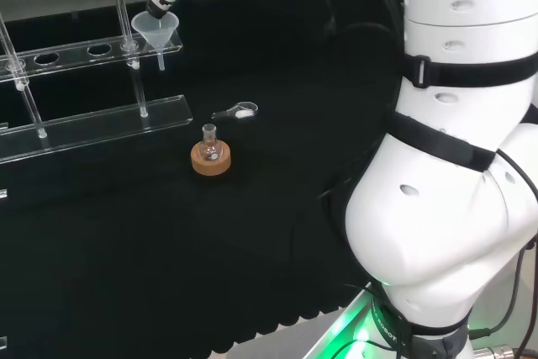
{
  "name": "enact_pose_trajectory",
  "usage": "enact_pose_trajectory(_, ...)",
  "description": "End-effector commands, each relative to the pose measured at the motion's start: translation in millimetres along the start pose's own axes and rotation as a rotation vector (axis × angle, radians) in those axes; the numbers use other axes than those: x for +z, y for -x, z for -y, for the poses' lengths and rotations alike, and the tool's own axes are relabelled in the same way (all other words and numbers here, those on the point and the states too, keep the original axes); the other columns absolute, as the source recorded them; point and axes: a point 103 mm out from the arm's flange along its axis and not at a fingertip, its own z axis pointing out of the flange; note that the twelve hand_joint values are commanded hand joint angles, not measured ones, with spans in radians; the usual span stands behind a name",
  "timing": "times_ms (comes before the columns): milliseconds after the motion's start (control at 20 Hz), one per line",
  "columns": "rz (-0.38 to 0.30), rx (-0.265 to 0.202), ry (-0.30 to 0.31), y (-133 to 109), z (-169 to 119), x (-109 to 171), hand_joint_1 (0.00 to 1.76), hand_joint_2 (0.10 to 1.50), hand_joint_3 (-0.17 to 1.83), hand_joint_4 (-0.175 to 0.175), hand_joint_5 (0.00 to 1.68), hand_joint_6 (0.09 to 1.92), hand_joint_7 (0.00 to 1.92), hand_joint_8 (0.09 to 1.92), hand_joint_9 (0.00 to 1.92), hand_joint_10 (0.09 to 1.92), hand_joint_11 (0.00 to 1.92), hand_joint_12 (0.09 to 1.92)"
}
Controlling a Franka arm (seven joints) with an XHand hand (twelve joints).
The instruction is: Pick up the funnel from the transparent funnel stand.
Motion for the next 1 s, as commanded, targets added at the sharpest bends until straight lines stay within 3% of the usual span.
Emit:
enact_pose_trajectory(50,0.04,0.004,-0.062,-19.4,-14.9,11.1,0.57,0.75,0.23,-0.036,0.04,0.09,0.0,0.25,0.0,0.86,0.17,1.54)
enact_pose_trajectory(550,0.035,-0.024,-0.086,-30.0,-27.0,18.3,0.56,0.73,0.23,-0.033,0.0,0.09,0.0,0.09,0.0,0.83,0.2,1.55)
enact_pose_trajectory(1000,0.049,-0.027,-0.112,-34.7,-37.7,27.0,0.56,0.73,0.23,-0.021,0.0,0.09,0.0,0.09,0.0,0.84,0.21,1.55)
